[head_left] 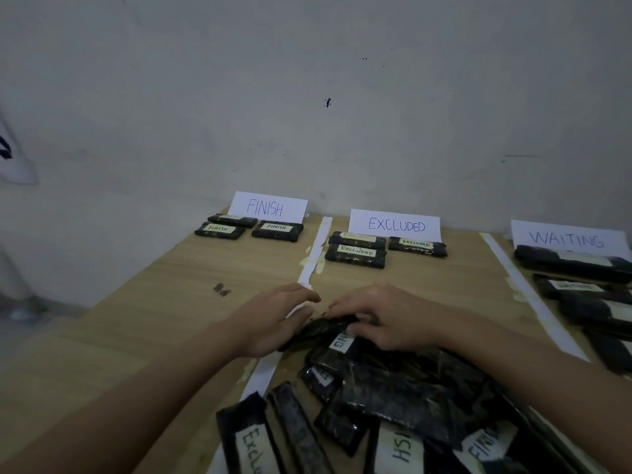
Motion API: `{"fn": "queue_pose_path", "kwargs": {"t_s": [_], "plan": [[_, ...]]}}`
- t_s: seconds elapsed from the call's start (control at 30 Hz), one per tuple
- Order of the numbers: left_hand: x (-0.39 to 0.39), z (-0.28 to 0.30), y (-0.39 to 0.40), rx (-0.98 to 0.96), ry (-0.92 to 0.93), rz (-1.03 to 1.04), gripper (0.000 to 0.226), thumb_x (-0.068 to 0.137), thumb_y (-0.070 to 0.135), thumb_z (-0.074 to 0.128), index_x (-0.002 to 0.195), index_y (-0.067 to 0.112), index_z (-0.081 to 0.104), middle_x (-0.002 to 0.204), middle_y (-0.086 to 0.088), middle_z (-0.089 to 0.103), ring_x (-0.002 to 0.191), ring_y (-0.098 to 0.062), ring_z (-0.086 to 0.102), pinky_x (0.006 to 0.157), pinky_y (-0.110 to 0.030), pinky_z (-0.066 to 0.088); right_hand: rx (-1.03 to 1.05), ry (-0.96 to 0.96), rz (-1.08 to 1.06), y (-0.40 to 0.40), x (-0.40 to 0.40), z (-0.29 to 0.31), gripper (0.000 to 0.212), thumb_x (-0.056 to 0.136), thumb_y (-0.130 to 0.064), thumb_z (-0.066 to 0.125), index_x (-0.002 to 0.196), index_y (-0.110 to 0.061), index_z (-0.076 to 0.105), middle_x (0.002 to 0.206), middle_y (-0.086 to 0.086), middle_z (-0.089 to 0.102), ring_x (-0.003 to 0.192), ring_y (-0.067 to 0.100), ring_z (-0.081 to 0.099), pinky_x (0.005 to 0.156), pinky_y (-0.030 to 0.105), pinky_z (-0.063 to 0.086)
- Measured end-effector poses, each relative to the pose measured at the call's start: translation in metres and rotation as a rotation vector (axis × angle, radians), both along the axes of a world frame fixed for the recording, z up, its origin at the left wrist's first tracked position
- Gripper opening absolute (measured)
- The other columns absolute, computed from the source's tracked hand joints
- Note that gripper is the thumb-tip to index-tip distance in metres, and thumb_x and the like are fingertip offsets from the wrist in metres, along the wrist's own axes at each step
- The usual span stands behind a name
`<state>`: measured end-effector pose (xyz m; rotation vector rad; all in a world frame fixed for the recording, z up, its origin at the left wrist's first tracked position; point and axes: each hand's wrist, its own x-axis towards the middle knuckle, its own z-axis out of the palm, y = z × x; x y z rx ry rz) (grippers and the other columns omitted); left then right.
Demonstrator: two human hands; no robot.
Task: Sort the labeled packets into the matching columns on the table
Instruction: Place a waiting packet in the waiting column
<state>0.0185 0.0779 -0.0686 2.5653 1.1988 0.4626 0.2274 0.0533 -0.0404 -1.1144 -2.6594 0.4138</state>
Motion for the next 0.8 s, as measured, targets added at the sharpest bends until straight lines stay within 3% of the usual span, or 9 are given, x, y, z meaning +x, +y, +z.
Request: {"fn": "queue_pose_path", "kwargs": {"t_s": [0.13, 0.2, 0.3, 0.47, 0.7, 0.8], "plan": [[0.002, 0.011, -0.010, -0.075, -0.204, 0.035, 0.033, 0.098, 0.029, 0.035, 0.120, 0.015, 0.056, 0.114, 0.000, 0.061, 0.102, -0.011, 0.055, 0.084, -0.022, 0.042, 0.020, 0.241, -0.235, 0.002, 0.008, 0.003, 0.026, 0.091, -0.013, 0.053, 0.114, -0.020, 0.064, 0.107, -0.009, 0.067, 0.097, 0.003, 0.058, 0.083, 0.009, 0.040], [0.007, 0.018, -0.012, -0.128, -0.356, 0.080, 0.029, 0.099, 0.025, 0.035, 0.113, 0.016, 0.059, 0.105, 0.000, 0.064, 0.095, -0.013, 0.058, 0.079, -0.026, 0.046, -0.055, 0.420, -0.304, 0.000, 0.013, 0.006, 0.022, 0.092, -0.011, 0.051, 0.106, -0.020, 0.065, 0.098, -0.011, 0.067, 0.091, 0.004, 0.061, 0.079, 0.014, 0.047], [0.016, 0.026, -0.011, -0.282, -0.587, 0.156, 0.028, 0.099, 0.026, 0.035, 0.108, 0.018, 0.061, 0.102, -0.003, 0.066, 0.092, -0.021, 0.062, 0.075, -0.028, 0.048, -0.166, 0.676, -0.404, -0.005, 0.024, 0.011, 0.017, 0.094, -0.009, 0.048, 0.098, -0.016, 0.063, 0.093, 0.001, 0.068, 0.085, 0.015, 0.064, 0.070, 0.025, 0.054], [0.041, 0.037, -0.014, -0.487, -0.813, 0.117, 0.020, 0.096, 0.021, 0.043, 0.095, 0.012, 0.061, 0.080, 0.001, 0.062, 0.078, -0.016, 0.066, 0.069, -0.026, 0.046, -0.247, 0.949, -0.558, -0.019, 0.042, 0.020, 0.013, 0.095, -0.009, 0.046, 0.093, -0.011, 0.058, 0.078, 0.007, 0.064, 0.066, 0.019, 0.056, 0.057, 0.030, 0.052], [0.075, 0.035, -0.015, -0.529, -0.865, 0.082, 0.018, 0.094, 0.017, 0.048, 0.097, 0.006, 0.062, 0.077, 0.000, 0.064, 0.071, -0.012, 0.067, 0.063, -0.018, 0.050, -0.220, 0.990, -0.643, -0.032, 0.071, 0.016, 0.012, 0.095, -0.010, 0.046, 0.091, -0.012, 0.058, 0.080, 0.006, 0.065, 0.068, 0.018, 0.057, 0.057, 0.029, 0.051], [0.091, 0.032, -0.015, -0.547, -0.875, 0.087, 0.018, 0.094, 0.014, 0.049, 0.100, 0.003, 0.062, 0.080, -0.005, 0.065, 0.067, -0.010, 0.066, 0.062, -0.017, 0.050, -0.024, 0.818, -0.722, -0.035, 0.083, 0.011, 0.011, 0.093, -0.013, 0.051, 0.091, -0.017, 0.061, 0.092, 0.001, 0.066, 0.081, 0.015, 0.060, 0.065, 0.026, 0.052]]}}
